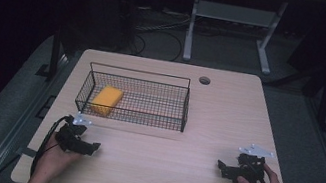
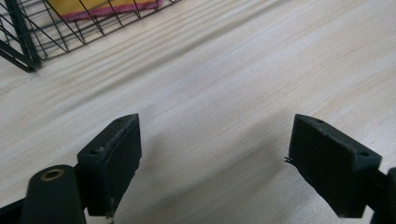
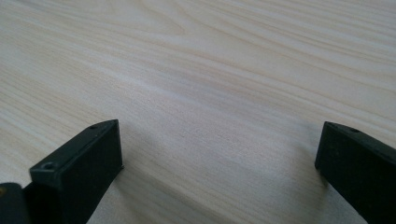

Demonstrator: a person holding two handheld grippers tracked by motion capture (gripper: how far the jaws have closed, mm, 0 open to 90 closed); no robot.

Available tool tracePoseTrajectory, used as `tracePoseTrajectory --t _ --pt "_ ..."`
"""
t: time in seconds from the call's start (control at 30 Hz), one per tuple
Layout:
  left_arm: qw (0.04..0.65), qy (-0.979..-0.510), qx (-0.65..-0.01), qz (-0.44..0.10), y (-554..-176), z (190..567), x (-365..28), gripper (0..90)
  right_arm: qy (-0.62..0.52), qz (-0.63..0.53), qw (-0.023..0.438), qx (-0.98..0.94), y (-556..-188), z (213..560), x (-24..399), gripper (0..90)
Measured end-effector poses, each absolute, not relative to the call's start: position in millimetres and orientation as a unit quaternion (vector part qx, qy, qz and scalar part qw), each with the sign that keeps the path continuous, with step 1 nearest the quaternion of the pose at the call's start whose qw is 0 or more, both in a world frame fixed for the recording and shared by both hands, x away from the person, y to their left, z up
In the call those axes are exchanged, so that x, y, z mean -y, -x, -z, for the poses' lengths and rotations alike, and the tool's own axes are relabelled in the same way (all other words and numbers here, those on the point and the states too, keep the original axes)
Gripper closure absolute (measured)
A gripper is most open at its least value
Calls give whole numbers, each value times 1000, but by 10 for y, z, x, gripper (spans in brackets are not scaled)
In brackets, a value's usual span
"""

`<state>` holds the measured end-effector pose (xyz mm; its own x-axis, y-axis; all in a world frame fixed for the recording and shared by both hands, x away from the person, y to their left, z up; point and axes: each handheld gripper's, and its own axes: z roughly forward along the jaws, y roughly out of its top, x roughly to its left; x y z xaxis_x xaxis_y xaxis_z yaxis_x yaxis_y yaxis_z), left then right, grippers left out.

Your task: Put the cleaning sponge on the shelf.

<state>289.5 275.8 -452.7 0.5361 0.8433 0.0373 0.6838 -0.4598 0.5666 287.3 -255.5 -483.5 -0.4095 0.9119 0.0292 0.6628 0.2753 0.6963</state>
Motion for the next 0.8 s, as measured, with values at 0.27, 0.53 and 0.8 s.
tracePoseTrajectory --t 0.27,0.53,0.8 --pt "281 -832 -450 -162 -2825 4625 -2815 134 -508 -323 193 -775 -2873 4835 2555 0" --pt "333 -819 -430 -181 -2770 4720 -2904 127 -508 -323 192 -775 -2872 4835 2555 0" --pt "347 -815 -425 -188 -2759 4748 -2924 127 -507 -323 193 -775 -2873 4836 2556 0"
